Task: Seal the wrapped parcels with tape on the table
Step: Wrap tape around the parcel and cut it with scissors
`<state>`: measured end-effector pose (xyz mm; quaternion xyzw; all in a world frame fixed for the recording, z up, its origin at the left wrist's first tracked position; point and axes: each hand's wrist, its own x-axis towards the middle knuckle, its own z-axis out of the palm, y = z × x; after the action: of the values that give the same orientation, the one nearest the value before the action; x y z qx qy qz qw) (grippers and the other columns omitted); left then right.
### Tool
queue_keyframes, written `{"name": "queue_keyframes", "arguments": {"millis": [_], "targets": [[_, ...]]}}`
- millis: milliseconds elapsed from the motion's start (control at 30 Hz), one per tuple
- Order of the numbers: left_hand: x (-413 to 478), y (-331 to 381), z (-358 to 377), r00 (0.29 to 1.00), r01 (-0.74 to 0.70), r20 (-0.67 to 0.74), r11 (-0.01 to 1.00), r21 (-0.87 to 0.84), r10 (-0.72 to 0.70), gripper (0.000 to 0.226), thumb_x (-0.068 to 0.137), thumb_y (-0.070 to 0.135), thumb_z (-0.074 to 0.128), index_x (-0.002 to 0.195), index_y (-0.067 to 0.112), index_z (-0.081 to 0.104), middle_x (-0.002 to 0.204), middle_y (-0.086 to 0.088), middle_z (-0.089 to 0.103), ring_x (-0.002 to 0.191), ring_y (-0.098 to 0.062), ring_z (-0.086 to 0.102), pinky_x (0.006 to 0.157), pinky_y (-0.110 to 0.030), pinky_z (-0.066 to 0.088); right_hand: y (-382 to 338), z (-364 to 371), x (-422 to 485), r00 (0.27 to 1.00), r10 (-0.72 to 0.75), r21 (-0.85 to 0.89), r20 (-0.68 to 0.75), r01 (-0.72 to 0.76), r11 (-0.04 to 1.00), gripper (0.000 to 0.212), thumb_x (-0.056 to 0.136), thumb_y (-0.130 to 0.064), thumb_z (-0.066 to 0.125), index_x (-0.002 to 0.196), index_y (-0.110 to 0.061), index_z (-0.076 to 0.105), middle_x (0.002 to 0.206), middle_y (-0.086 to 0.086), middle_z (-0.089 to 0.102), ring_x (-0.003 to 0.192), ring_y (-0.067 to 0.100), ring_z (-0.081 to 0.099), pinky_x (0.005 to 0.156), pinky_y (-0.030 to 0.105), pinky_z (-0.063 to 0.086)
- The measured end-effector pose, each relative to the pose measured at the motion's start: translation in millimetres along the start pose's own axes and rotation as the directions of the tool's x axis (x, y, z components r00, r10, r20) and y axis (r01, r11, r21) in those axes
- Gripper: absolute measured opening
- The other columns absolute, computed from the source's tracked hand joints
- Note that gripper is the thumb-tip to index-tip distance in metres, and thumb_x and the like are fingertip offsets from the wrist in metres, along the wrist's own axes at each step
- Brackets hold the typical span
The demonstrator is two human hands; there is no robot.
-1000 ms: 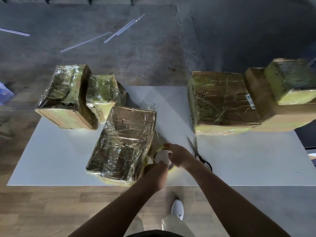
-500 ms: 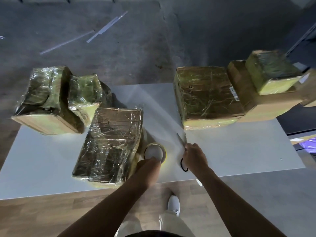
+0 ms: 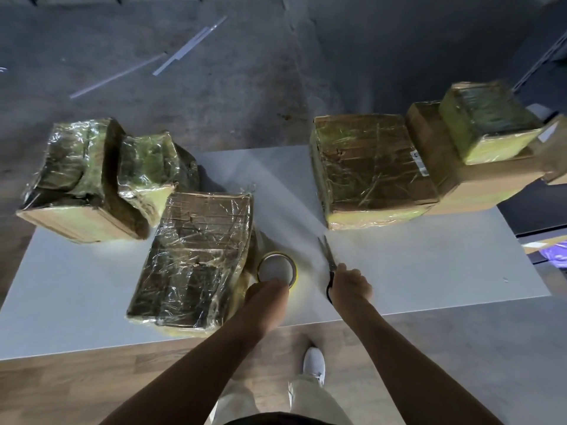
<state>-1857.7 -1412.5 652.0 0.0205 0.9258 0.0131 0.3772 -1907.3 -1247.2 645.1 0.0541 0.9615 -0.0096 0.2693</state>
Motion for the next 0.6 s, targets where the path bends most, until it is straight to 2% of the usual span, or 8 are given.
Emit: {"name": "queue_keyframes", "arguments": {"millis": [67,100,133,167,233,333,433,600], "targets": [[26,-16,29,0.996,0.081,-0.08,0.843,0.531,-0.045,0.018,0.074,0.036,0.051,0.058,0.028,0.045,0.051,0.014,0.03,0.041,0.001,0.02,0.043,-0.009,0.001,-1,-2,0,1.0,-0.024,0.031,-0.014,0.025,0.999,0.033,0.097,-0.024,0.049,0.127,-0.011,0.047,0.123,0.012,0.055,0.113,0.027,0.058,0.093,0.033,0.047],[29,-16,38,1.0,0.013,-0.007,0.571,0.821,-0.012,0.019,0.077,0.028,0.054,0.058,0.027,0.051,0.051,0.018,0.035,0.045,0.006,0.03,0.047,-0.008,0.019,-3,-6,0,0.999,-0.053,0.043,-0.011,0.054,0.998,0.031,0.097,-0.022,0.048,0.126,-0.009,0.049,0.122,0.012,0.056,0.114,0.027,0.057,0.093,0.031,0.046],[29,-15,43,0.995,-0.058,0.084,0.384,0.921,-0.052,0.018,0.078,0.02,0.056,0.061,0.024,0.057,0.055,0.017,0.045,0.051,-0.001,0.045,0.057,-0.014,0.035,-5,-9,0,0.995,-0.097,0.063,-0.007,0.097,0.993,0.029,0.098,-0.021,0.046,0.123,-0.008,0.05,0.122,0.012,0.057,0.114,0.027,0.056,0.091,0.03,0.045],[24,-15,44,0.981,-0.151,0.186,0.367,0.918,-0.062,0.016,0.077,0.016,0.055,0.062,0.021,0.059,0.056,0.013,0.05,0.054,-0.008,0.053,0.061,-0.019,0.043,-7,-14,0,0.991,-0.134,0.094,0.005,0.133,0.987,0.027,0.097,-0.021,0.046,0.12,-0.007,0.051,0.12,0.013,0.059,0.112,0.028,0.057,0.09,0.031,0.045],[18,-9,31,0.98,-0.115,0.187,0.567,0.816,-0.07,0.015,0.073,0.012,0.057,0.059,0.018,0.063,0.045,0.004,0.043,0.043,-0.012,0.049,0.054,-0.023,0.046,-14,-24,2,0.982,-0.189,0.156,0.03,0.182,0.971,0.026,0.094,-0.02,0.05,0.116,-0.007,0.054,0.115,0.013,0.062,0.108,0.028,0.058,0.087,0.032,0.046],[2,-6,4,0.998,0.025,-0.062,0.917,0.397,-0.001,0.02,0.077,0.03,0.056,0.066,0.024,0.071,0.043,0.012,0.023,0.037,0.002,0.034,0.046,-0.005,0.026,-25,-43,0,0.958,-0.282,0.198,0.052,0.267,0.943,0.026,0.091,-0.02,0.055,0.115,-0.009,0.057,0.112,0.011,0.064,0.105,0.027,0.058,0.082,0.031,0.047],[-8,1,-4,0.978,-0.133,-0.131,0.965,0.224,0.165,0.026,0.087,0.004,0.048,0.104,0.012,0.065,0.084,-0.005,0.068,0.083,-0.023,0.069,0.06,-0.03,0.05,-35,-66,-6,0.941,-0.338,0.23,0.016,0.325,0.917,0.025,0.088,-0.021,0.055,0.11,-0.011,0.061,0.106,0.009,0.065,0.103,0.028,0.058,0.078,0.029,0.045],[-20,-2,-17,0.95,-0.158,-0.248,0.976,0.147,0.191,0.027,0.088,0.001,0.046,0.109,0.009,0.061,0.104,-0.012,0.068,0.095,-0.032,0.067,0.075,-0.039,0.054,-42,-100,-18,0.917,-0.399,0.149,0.01,0.393,0.907,0.021,0.081,-0.034,0.06,0.07,-0.018,0.052,0.07,0.0,0.056,0.077,0.024,0.057,0.061,0.029,0.039]]}}
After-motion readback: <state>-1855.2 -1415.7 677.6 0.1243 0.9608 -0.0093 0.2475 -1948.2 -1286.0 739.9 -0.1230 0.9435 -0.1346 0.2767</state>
